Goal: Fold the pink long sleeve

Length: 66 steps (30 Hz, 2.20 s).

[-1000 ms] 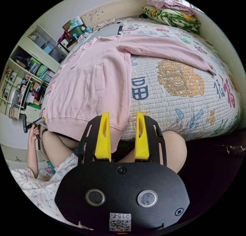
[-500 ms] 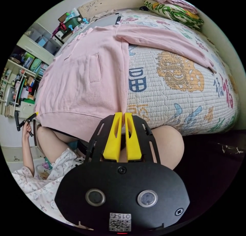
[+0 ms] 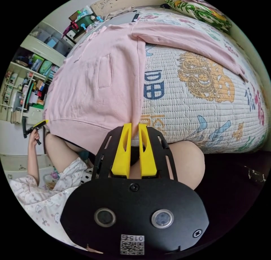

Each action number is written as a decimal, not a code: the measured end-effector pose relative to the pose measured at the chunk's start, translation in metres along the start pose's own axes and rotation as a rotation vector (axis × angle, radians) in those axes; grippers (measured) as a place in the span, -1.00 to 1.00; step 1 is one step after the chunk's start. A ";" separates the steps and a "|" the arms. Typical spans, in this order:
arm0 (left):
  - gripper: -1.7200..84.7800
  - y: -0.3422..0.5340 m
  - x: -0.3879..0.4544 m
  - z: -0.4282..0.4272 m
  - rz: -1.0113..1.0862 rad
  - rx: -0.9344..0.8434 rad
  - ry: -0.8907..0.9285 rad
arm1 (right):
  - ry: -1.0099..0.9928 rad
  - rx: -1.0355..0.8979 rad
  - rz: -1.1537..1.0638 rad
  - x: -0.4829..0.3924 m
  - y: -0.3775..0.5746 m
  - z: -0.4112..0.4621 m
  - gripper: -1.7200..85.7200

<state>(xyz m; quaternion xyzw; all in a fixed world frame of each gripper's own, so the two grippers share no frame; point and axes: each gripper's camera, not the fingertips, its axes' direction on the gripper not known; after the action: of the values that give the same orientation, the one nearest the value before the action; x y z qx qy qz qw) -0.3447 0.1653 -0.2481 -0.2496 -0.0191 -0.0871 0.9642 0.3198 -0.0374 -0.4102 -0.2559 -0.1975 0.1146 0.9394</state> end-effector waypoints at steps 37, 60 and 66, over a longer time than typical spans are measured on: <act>-0.69 -0.646 1.047 -0.153 1.242 -0.009 0.413 | -0.089 0.743 0.779 0.361 -0.127 -0.253 -0.75; -0.85 -0.640 1.078 -0.116 1.372 -0.041 0.402 | 0.067 0.697 0.674 0.311 -0.117 -0.148 -0.90; -0.91 -0.629 0.978 -0.152 1.248 0.134 0.584 | 0.039 0.817 0.524 0.245 -0.082 -0.142 -0.92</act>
<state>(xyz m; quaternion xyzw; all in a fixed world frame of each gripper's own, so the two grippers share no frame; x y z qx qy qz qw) 0.5053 -0.6044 -0.0022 -0.1202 0.3830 0.4216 0.8131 0.6094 -0.0911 -0.4032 0.0906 -0.0478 0.4107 0.9060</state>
